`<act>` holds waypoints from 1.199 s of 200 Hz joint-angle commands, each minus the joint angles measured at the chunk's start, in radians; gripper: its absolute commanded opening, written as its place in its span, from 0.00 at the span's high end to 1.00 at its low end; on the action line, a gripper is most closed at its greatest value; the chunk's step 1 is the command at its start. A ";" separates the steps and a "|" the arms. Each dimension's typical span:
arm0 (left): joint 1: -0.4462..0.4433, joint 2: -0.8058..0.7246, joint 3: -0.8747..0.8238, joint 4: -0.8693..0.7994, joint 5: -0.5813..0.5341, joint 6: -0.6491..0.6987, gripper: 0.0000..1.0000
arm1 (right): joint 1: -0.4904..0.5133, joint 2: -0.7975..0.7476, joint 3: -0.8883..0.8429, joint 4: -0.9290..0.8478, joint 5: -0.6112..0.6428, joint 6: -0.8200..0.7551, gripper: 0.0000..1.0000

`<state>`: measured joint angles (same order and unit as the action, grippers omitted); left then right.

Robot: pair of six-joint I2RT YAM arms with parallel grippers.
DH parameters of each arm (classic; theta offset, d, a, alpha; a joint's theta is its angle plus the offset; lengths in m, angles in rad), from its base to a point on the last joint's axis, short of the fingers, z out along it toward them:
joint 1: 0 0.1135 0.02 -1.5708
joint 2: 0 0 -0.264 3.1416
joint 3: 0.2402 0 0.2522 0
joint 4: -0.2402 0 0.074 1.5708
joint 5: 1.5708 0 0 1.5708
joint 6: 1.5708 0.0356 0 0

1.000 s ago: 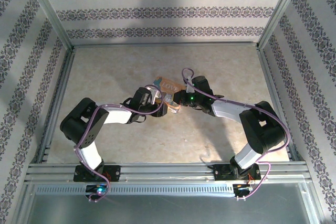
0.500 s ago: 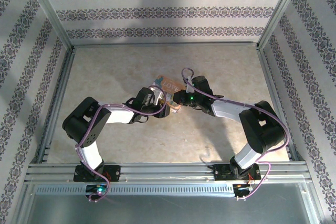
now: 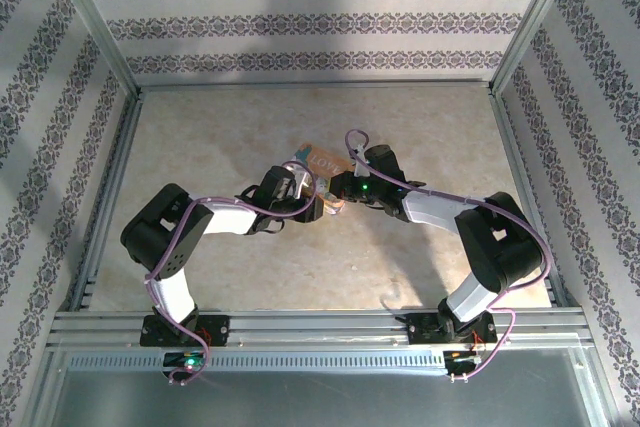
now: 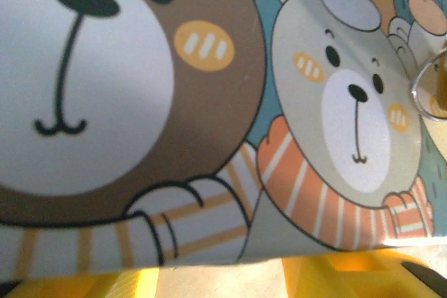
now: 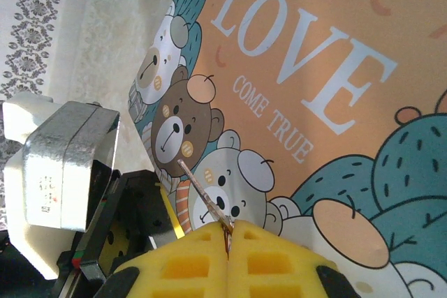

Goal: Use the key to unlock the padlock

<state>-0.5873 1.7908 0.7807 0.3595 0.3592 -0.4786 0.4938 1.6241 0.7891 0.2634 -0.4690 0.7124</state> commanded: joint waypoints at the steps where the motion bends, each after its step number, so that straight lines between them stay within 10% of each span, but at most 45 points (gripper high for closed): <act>1: -0.009 0.023 0.044 0.061 0.000 -0.054 0.56 | 0.019 0.023 -0.011 -0.032 0.006 0.016 1.00; 124: -0.009 -0.010 0.011 0.127 0.001 -0.172 0.68 | 0.015 -0.098 -0.001 -0.075 0.008 -0.061 1.00; 240: -0.012 -0.010 0.014 0.159 0.117 -0.354 0.76 | 0.133 -0.440 -0.329 -0.146 0.223 -0.341 1.00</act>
<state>-0.5877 1.8015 0.7895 0.4469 0.4431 -0.7879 0.5884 1.1896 0.4911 0.1177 -0.3317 0.4461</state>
